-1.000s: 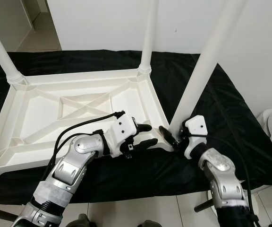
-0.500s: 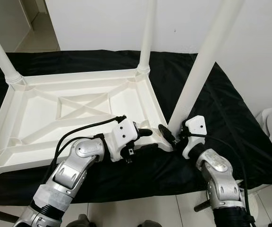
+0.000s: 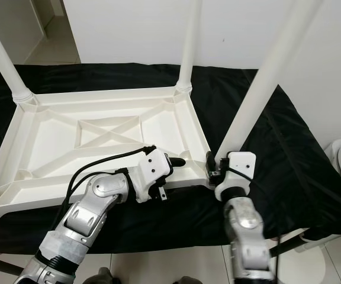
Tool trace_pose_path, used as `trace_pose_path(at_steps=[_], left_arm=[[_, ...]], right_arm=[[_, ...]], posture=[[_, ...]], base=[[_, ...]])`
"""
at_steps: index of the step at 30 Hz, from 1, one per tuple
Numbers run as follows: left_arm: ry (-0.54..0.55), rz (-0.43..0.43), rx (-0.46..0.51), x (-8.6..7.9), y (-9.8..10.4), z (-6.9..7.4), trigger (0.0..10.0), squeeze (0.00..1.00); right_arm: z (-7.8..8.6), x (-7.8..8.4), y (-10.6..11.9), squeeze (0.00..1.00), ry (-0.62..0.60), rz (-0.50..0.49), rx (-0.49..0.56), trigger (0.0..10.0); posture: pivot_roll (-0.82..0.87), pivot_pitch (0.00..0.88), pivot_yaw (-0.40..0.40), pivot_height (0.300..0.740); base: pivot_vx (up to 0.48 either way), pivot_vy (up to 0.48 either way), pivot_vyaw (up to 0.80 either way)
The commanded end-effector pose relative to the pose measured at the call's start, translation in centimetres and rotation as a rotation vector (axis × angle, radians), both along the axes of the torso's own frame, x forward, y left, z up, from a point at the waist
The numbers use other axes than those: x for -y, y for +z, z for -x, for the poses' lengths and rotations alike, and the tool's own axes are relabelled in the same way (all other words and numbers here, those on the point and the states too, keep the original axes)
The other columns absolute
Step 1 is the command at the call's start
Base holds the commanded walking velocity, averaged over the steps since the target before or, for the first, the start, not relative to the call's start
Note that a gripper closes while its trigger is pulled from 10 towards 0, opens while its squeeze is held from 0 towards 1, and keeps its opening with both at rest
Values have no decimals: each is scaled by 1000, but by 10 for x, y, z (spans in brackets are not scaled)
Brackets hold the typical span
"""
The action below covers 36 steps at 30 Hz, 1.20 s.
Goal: Building children table
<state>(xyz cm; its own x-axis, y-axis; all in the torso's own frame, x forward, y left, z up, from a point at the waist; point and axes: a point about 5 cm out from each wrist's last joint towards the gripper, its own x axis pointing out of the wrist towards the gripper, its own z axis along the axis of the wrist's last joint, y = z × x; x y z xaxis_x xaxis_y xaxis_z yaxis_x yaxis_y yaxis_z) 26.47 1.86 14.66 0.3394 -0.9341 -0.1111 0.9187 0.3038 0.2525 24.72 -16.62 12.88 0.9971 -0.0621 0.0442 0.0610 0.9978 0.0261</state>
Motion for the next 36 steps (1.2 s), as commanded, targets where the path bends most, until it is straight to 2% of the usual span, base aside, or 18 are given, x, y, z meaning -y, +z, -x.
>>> trace_pose_path(at_steps=[1,8,14,15,18,20,21,22,23,24,26,30,32,33,36], left_arm=[[96,-5,30,-1,-1,-6,10000,0],[103,-15,40,-2,-1,-6,10000,0],[103,-18,46,-2,-1,-6,10000,0],[105,-18,45,-3,-1,-6,10000,0],[106,-18,45,-3,-1,-7,10000,0],[110,-19,45,-4,-1,-7,10000,0],[110,-19,45,-4,-1,-7,10000,0],[112,-20,46,-5,-1,-7,10000,0],[114,-20,48,-6,0,-7,10000,0],[114,-20,48,-6,0,-7,10000,0],[117,-20,49,-7,0,-8,10000,0],[119,-19,48,-8,1,-8,10000,0],[117,-19,47,-8,2,-8,10000,0],[106,-20,42,-10,2,-7,10000,0],[91,-19,36,-12,2,-6,10000,0]], right_arm=[[4,-2,-8,0,-51,-13,-53,10000],[8,-22,-4,0,-117,-47,-58,10000],[6,-18,0,0,-119,-42,-47,10000],[7,-13,1,1000,-103,-43,-30,10000],[7,-9,2,1000,-92,-44,-17,10000],[8,-1,5,1000,-7,-46,-1,10000],[8,-1,5,1000,-7,-46,-1,10000],[9,1,6,522,37,-34,4,10000],[10,4,7,0,99,-9,8,10000],[10,4,7,0,99,-9,8,10000],[13,9,8,0,191,21,7,10000],[13,16,8,0,273,76,5,10000],[12,20,8,0,311,101,0,10000],[10,24,7,0,378,125,-10,10000],[6,27,5,0,428,147,-19,10000]], posture=[[-50,0,-13,740],[-48,0,-11,740],[-50,0,-12,740],[-47,0,-14,740],[-47,0,-14,740],[-44,0,-18,740],[-44,0,-18,740],[-44,0,-18,740],[-41,0,-19,740],[-41,0,-19,740],[-42,0,-17,740],[-42,0,-16,740],[-40,0,-15,740],[-40,0,-13,740],[-39,0,-12,740]], base=[[0,0,0],[0,0,0],[0,0,0],[0,0,0],[0,0,0],[0,0,0],[0,0,0],[0,0,0],[0,0,0],[0,0,0],[0,0,0],[0,0,0],[0,0,0],[0,0,0],[0,0,0]])
